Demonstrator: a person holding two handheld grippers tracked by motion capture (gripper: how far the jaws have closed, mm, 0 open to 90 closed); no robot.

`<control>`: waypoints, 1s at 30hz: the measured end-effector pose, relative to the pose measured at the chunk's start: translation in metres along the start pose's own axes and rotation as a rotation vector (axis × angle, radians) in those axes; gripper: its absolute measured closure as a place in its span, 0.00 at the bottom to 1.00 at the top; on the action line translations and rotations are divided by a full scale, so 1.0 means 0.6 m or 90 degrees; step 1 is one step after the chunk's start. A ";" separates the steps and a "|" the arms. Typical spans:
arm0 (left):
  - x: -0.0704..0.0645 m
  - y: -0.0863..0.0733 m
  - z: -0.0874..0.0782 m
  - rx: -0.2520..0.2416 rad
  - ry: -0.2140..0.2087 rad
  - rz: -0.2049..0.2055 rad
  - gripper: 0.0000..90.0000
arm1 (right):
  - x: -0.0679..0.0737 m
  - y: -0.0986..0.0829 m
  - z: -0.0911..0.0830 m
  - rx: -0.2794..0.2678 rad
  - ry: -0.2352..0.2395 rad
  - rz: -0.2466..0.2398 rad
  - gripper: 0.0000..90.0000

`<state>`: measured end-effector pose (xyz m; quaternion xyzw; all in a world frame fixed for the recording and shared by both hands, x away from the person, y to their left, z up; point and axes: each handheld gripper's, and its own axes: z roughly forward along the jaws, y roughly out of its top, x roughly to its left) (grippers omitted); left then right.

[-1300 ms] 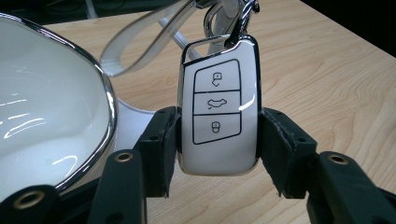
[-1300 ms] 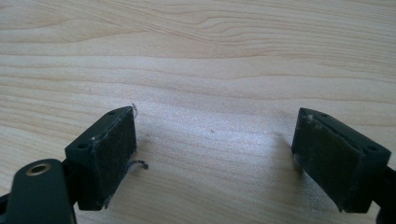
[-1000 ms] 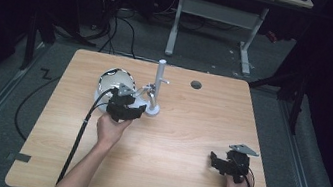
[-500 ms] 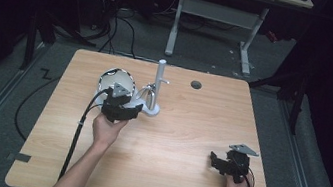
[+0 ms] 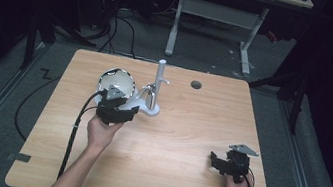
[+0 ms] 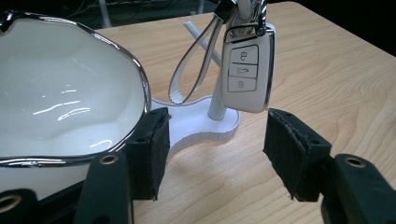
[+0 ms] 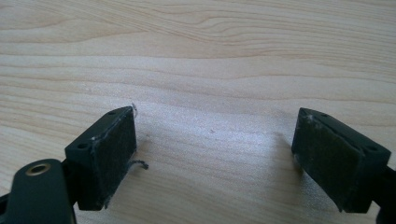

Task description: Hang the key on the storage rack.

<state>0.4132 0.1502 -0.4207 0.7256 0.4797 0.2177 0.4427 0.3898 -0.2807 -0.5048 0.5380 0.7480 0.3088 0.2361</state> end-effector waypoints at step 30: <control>0.015 -0.022 -0.039 -0.010 0.005 -0.018 0.44 | 0.000 0.000 0.000 0.000 0.000 0.000 0.16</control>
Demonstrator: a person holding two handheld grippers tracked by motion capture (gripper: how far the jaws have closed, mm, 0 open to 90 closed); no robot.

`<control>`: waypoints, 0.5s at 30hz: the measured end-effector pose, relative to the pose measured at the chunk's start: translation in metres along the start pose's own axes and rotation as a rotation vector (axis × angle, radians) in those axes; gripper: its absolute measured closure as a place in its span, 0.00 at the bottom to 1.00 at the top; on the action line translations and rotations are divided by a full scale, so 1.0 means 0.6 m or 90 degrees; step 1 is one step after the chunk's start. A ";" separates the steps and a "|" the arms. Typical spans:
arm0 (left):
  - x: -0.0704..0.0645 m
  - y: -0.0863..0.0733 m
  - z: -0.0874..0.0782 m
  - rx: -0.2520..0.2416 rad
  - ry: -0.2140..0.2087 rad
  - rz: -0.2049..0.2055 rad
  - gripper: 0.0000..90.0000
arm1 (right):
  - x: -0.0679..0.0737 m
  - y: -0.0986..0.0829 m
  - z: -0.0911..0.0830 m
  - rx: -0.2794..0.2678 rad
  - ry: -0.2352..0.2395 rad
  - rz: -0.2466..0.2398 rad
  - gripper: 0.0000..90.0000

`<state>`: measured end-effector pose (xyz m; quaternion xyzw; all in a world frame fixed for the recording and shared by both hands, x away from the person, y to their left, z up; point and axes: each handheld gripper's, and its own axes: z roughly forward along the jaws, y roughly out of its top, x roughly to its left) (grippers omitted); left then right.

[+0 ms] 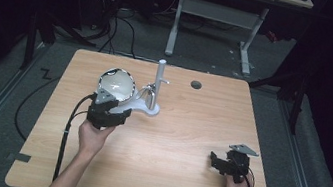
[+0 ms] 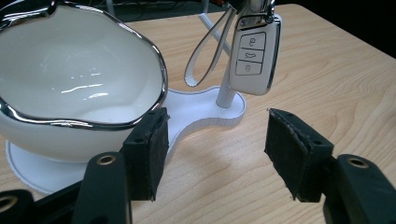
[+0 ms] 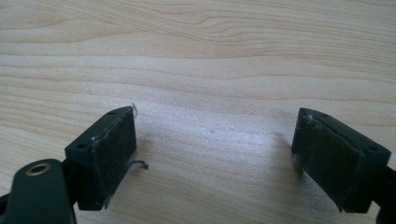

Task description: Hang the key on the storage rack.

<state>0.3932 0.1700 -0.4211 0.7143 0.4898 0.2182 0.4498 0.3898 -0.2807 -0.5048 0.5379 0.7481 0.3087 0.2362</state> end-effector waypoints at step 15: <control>0.014 -0.015 -0.021 -0.009 0.010 -0.013 0.45 | 0.000 0.000 0.000 0.000 0.000 0.000 0.16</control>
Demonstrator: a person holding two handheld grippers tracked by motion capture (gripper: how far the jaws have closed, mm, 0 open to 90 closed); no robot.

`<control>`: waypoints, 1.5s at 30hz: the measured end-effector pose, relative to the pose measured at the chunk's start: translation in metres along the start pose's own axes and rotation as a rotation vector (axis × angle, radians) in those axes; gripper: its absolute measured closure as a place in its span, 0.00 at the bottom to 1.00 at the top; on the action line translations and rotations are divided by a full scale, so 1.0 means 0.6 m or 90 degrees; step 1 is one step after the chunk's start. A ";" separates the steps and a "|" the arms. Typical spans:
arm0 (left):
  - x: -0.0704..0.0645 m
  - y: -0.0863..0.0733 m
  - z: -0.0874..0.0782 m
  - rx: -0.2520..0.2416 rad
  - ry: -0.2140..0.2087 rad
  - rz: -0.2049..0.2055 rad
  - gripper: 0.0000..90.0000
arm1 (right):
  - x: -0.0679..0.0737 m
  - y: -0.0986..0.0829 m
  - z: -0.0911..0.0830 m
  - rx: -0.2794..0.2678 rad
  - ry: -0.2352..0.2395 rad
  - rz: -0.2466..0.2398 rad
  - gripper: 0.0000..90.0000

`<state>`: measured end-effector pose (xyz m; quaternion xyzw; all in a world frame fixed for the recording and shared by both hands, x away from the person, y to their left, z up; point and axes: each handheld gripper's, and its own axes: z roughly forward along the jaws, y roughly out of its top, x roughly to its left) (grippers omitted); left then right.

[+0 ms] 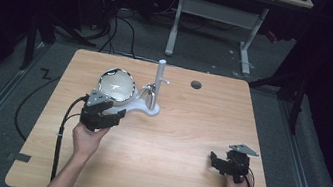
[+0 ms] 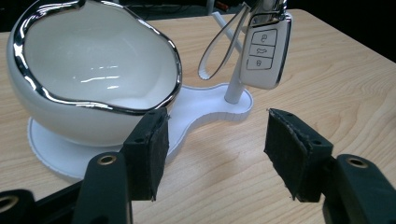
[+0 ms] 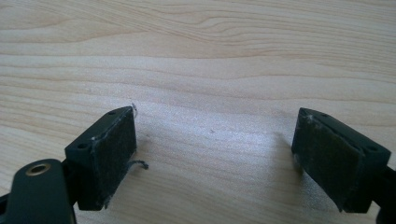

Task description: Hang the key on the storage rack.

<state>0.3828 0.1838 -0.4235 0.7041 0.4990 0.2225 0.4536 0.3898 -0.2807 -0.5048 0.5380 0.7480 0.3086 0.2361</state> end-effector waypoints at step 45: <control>0.038 -0.087 -0.034 0.020 0.035 -0.062 0.45 | 0.000 0.000 0.000 0.000 0.000 0.000 0.16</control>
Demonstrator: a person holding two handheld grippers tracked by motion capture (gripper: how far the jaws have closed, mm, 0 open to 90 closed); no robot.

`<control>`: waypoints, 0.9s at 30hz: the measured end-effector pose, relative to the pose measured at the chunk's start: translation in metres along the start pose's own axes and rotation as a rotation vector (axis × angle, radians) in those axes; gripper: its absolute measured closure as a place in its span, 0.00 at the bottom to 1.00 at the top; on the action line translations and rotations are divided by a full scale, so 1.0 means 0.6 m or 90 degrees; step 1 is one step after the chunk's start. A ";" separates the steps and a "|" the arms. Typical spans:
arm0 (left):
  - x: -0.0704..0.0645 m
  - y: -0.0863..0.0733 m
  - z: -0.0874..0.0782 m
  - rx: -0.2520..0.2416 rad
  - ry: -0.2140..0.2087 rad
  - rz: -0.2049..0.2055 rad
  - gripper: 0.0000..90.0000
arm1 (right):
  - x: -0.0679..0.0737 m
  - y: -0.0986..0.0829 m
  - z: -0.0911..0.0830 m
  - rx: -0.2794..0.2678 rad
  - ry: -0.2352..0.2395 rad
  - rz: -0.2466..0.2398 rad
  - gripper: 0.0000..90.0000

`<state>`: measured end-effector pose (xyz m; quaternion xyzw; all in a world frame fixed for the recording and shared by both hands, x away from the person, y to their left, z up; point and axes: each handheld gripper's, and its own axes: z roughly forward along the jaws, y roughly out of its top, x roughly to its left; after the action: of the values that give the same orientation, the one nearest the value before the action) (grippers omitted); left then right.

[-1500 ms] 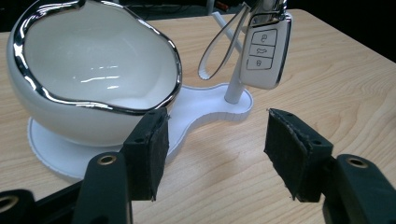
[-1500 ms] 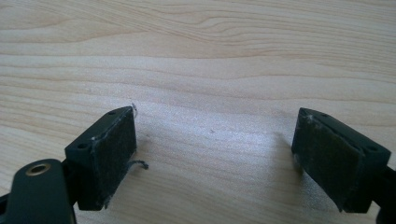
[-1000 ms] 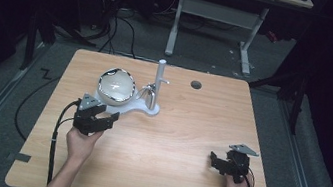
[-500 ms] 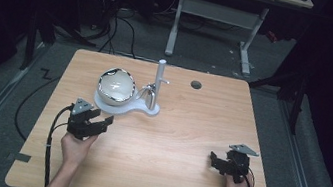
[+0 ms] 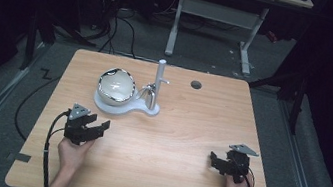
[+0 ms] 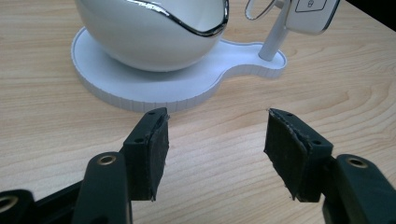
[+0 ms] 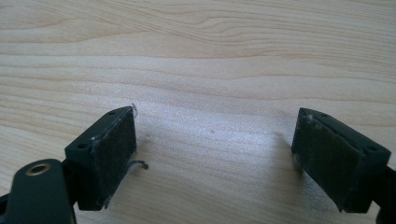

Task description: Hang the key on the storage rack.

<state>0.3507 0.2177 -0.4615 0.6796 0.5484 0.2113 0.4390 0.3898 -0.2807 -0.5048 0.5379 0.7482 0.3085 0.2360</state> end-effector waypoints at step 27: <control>0.019 -0.045 0.012 0.035 0.033 -0.016 0.44 | 0.000 0.000 0.000 0.000 0.000 0.000 0.16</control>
<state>0.3445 0.2262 -0.4901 0.6786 0.5740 0.2079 0.4084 0.3898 -0.2807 -0.5047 0.5379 0.7482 0.3085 0.2360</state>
